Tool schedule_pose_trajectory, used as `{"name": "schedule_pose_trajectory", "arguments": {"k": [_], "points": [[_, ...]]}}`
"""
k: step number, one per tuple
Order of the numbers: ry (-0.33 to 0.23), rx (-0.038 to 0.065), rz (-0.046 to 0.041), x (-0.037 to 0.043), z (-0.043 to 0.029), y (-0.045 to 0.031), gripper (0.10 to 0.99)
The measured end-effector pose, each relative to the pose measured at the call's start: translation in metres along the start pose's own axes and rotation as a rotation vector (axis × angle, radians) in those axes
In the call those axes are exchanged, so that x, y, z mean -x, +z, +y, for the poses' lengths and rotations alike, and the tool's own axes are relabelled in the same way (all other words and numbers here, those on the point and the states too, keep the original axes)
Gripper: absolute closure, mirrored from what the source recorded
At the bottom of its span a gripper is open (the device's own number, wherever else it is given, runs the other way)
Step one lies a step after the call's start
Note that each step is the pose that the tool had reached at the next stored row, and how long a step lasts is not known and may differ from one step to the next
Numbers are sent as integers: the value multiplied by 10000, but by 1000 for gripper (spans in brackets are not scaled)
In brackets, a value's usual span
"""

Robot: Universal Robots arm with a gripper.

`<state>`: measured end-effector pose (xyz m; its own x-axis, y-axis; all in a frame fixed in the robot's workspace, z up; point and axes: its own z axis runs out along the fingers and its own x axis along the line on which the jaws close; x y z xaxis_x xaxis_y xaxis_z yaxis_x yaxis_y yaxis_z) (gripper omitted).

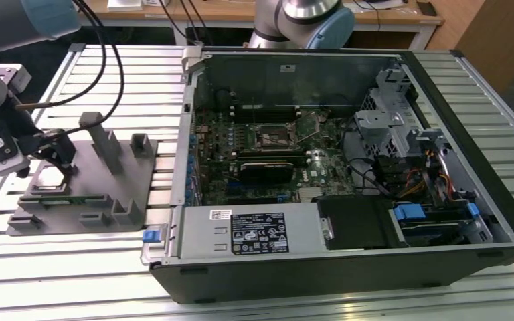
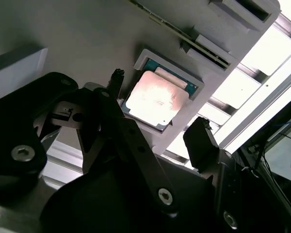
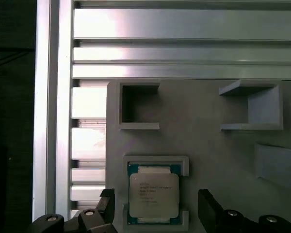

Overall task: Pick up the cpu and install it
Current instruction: 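Pick up the cpu and move it towards the insertion slot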

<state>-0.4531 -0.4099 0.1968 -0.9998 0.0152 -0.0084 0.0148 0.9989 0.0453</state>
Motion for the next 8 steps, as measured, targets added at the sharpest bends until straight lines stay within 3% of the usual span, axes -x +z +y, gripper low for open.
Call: {"name": "schedule_pose_trajectory", "arguments": {"k": [8], "points": [[3, 0, 0, -1, -2, 47, 322]]}}
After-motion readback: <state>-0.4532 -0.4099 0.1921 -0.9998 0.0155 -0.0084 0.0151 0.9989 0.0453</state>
